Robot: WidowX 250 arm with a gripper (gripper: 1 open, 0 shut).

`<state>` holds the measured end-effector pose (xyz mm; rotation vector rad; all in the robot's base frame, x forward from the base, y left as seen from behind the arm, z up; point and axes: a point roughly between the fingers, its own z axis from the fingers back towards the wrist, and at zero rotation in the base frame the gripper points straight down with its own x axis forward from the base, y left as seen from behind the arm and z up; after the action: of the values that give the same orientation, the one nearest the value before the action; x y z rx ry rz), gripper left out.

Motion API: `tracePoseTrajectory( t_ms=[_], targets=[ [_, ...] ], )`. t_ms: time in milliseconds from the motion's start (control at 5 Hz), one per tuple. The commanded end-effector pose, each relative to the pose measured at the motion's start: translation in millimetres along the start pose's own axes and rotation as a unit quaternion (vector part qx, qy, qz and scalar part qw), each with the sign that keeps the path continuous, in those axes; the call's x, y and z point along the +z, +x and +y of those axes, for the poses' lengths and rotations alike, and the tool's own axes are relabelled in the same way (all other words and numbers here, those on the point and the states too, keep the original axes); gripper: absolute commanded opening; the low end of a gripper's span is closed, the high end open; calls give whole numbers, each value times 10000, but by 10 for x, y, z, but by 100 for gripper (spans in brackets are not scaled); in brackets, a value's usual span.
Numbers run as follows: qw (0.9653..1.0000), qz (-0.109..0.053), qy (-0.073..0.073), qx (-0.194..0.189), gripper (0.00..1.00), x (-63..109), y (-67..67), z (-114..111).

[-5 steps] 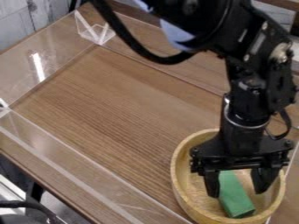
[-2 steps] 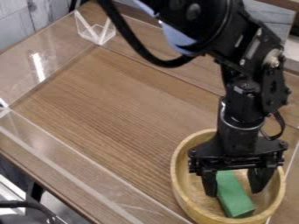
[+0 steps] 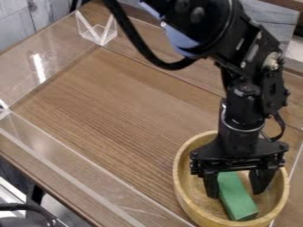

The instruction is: Remove the green block from inside the brown bowl and put it on the table

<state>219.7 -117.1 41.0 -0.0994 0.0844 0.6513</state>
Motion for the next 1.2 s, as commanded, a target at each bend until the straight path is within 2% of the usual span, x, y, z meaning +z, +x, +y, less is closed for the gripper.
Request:
tracePoseTrajectory(
  t_ms=[0,800,1000],
  targets=[
    [9998,-86,-180,31,100,63,65,-60],
    [9998,-55,-192,28,100,-10,114,-73],
    [9998,-48,-196,38,0,-50,121,-72]
  ],
)
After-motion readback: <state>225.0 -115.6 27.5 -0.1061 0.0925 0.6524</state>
